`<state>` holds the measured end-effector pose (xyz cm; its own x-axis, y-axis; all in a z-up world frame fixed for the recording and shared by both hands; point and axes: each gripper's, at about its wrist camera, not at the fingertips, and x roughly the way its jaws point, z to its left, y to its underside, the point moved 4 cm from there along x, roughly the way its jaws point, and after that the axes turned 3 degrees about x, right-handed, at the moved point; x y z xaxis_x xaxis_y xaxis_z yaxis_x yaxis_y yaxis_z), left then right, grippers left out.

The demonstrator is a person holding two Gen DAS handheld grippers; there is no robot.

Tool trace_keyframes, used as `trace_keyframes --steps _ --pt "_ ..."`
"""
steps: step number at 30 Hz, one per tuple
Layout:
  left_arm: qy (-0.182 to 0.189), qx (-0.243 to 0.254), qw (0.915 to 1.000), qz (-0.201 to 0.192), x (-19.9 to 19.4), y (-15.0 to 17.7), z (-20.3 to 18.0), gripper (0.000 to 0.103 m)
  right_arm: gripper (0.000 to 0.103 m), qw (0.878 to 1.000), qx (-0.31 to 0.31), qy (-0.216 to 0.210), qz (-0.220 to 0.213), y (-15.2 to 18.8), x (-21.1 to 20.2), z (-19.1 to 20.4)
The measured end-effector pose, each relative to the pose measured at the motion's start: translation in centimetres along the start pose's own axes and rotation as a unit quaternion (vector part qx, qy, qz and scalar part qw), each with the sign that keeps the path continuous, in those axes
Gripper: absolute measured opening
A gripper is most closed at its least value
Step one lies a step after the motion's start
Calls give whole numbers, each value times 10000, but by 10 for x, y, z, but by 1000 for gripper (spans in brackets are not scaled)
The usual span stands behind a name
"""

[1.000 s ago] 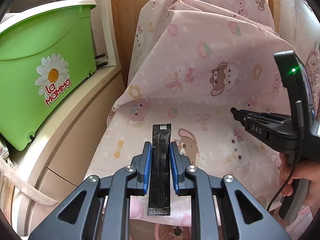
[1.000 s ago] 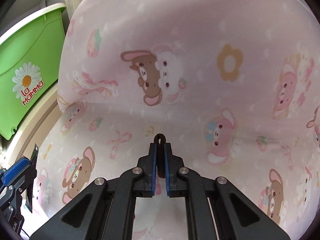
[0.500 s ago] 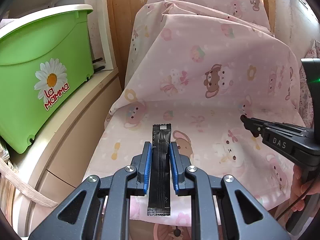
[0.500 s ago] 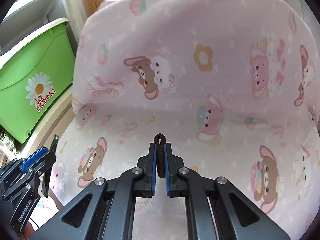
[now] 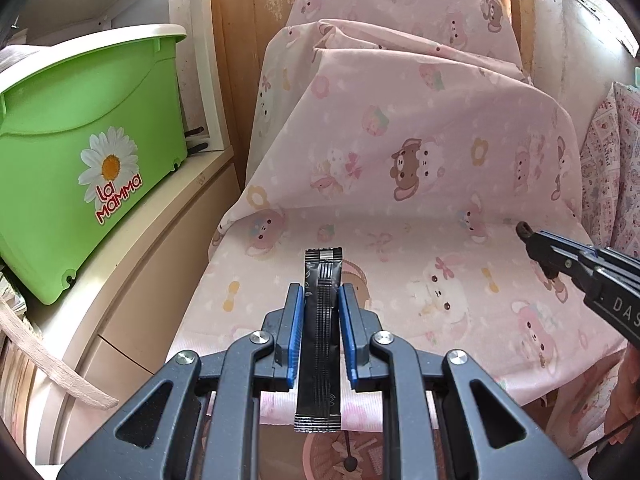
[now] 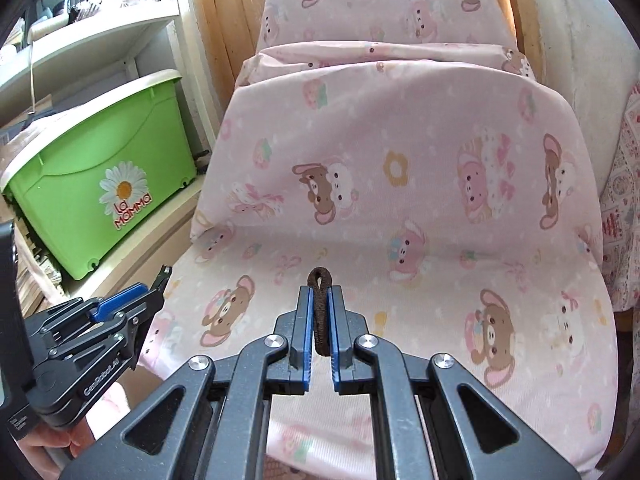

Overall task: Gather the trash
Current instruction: 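Carry the sachet in the left tool and hair tie in the right tool over the basket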

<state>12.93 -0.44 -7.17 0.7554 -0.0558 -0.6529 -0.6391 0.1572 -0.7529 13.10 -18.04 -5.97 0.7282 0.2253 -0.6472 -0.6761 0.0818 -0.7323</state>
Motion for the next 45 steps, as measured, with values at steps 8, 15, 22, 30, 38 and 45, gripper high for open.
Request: trace_keyframes --steps 8,15,22,30,38,45 --pt "23 26 10000 -46 -22 16 -6 17 8 10000 -8 9 74 34 -31 3" --pt "159 35 9999 13 -45 38 -13 17 8 9992 -402 50 -47 54 -54 19" --pt "497 -35 9981 354 -43 57 -20 17 8 9937 -1120 88 53 79 -57 44" --pt "654 -135 9953 700 -34 72 -21 17 8 9941 -1029 -53 335 104 -59 52" --pt "660 48 9945 816 -30 80 -29 17 8 9943 -484 -101 946 134 -46 40" --pt "605 279 9944 816 -28 84 -38 17 8 9897 -598 127 1292 153 -30 30"
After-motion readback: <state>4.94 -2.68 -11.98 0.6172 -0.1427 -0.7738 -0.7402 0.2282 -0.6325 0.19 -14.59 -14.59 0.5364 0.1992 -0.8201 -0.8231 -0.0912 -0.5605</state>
